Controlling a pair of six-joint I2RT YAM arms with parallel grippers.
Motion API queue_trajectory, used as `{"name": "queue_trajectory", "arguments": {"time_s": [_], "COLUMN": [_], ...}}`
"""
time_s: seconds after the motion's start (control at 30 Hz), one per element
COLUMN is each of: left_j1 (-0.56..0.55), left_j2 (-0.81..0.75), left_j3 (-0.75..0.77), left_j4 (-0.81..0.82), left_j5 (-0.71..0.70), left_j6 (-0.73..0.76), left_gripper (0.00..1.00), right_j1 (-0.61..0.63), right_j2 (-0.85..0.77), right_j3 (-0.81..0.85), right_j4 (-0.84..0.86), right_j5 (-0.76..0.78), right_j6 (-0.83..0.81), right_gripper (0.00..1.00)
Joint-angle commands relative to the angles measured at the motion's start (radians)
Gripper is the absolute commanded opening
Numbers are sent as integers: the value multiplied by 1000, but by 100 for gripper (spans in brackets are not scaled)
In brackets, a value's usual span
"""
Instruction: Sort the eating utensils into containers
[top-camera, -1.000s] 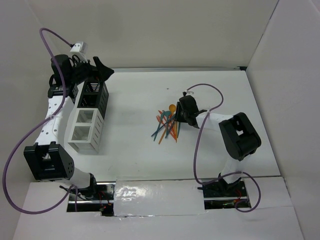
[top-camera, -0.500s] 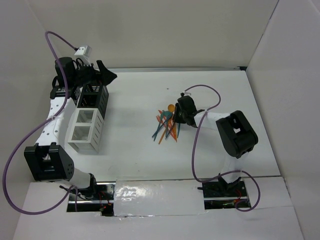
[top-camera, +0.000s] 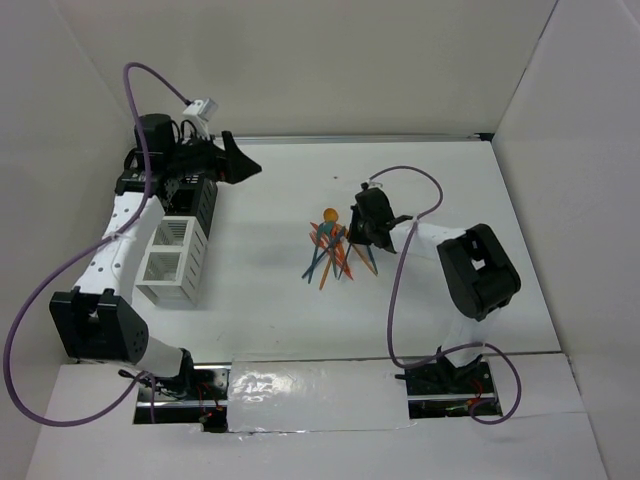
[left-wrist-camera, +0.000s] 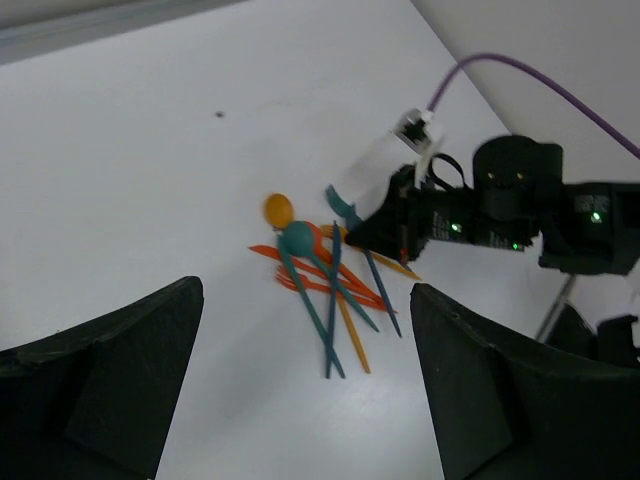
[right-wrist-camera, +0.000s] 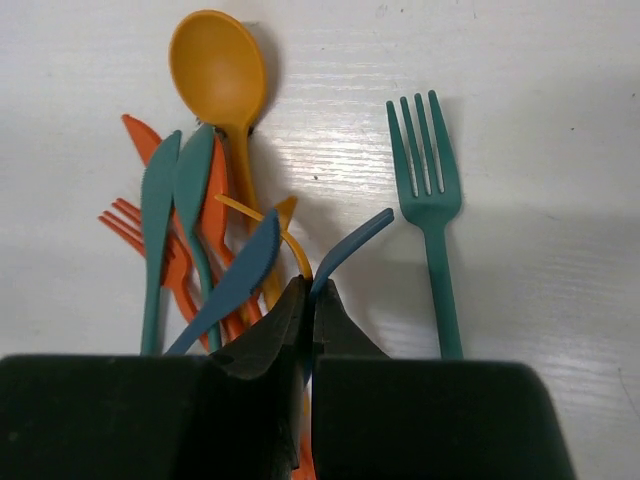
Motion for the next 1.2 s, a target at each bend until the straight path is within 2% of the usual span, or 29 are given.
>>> {"name": "queue_trajectory", "arguments": {"time_s": [0.0,0.2,0.23,0.33,0.37,0.57,0.77,0.97,1.03,1.07,1.1,1.13,1.17], "left_j1": [-44,-240,-234,-327,-325,-461,-510,-539,-549,-549,-556,-556,-555], "left_j2": [-34,8,20,48,68,199,296,341,364,368,377,393,397], "left_j3": [1,-96,-111,-154,-168,-141,-111,-93,-67,-59,-53,-44,-38], "left_j4": [-30,-13,8,83,97,171,215,292,291,288,288,289,286], "left_j5": [118,114,102,85,77,33,-27,-44,-50,-50,-56,-53,-52], "left_j6": [11,-12,-11,-49,-60,-89,-115,-157,-158,-158,-155,-157,-153], "left_gripper": [97,96,96,96,95,94,90,81,68,68,64,55,52], "right_j1": [12,13,12,7,9,9,18,26,32,33,36,36,38], "right_j2": [-105,-202,-201,-240,-240,-293,-325,-359,-355,-351,-348,-346,-342], "right_j3": [59,81,92,92,92,70,52,17,17,17,7,7,7], "right_j4": [-35,-55,-55,-65,-65,-44,-35,-25,-16,-16,-16,-16,-16], "right_j5": [-2,-2,-2,9,20,29,20,30,49,49,49,49,58], "right_j6": [-18,-13,-10,10,27,84,111,137,145,145,154,154,159], "right_gripper": [0,0,0,0,0,0,0,0,0,0,0,0,0]}}
